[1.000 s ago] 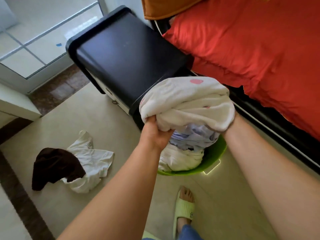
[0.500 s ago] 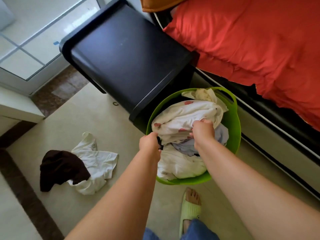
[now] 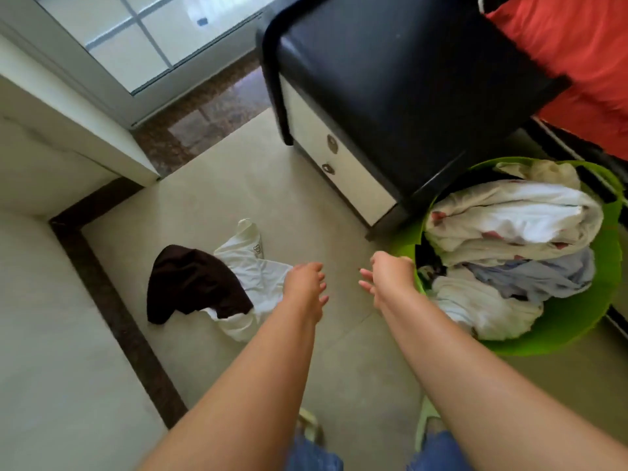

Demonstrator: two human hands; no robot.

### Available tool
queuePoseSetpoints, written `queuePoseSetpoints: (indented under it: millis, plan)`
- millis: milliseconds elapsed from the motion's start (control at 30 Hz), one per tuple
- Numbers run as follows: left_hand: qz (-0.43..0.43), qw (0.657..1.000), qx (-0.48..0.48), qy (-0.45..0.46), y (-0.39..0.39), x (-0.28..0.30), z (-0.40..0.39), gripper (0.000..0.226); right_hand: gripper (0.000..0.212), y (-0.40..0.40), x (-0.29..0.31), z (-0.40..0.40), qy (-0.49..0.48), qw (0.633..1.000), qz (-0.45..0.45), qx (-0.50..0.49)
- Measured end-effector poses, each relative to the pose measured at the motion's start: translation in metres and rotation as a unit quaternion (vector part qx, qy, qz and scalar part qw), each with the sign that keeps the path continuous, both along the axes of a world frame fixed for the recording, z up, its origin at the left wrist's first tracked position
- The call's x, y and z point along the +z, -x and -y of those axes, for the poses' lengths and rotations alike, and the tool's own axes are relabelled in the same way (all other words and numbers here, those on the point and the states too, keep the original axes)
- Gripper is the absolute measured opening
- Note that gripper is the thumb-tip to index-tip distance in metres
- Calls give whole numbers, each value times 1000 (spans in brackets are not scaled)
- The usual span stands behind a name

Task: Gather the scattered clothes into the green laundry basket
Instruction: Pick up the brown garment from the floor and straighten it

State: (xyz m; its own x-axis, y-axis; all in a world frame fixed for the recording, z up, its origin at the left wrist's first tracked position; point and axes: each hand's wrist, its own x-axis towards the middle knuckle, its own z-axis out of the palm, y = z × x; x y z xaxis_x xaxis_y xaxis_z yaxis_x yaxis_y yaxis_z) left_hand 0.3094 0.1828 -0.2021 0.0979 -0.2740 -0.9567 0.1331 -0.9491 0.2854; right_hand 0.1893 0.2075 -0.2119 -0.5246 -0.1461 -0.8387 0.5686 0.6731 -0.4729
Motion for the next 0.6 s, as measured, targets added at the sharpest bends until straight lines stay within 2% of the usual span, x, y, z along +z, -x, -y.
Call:
queuePoseSetpoints:
  millis: [67, 133, 267, 333, 433, 600]
  plan:
    - [-9, 1000, -9, -4, -37, -1, 3, 10, 43, -41, -13, 2, -24, 1000, 15, 13]
    - [20, 1000, 20, -13, -127, -20, 11, 14, 49, -118, -43, 15, -29, 997, 43, 49]
    - [76, 996, 35, -27, -238, -63, 15, 18, 38, -198, -79, 26, -47, 992, 80, 86]
    - [81, 996, 38, -29, -268, -79, 13, 18, 38, -220, -90, 30, -48, 985, 104, 129]
    - [66, 996, 57, -37, -301, -112, 12, 20, 35, -251, -119, 39, -47, 962, 118, 243]
    - [45, 996, 59, -45, -315, -165, 13, 23, 32, -280, -185, 49, -85, 893, 85, 434]
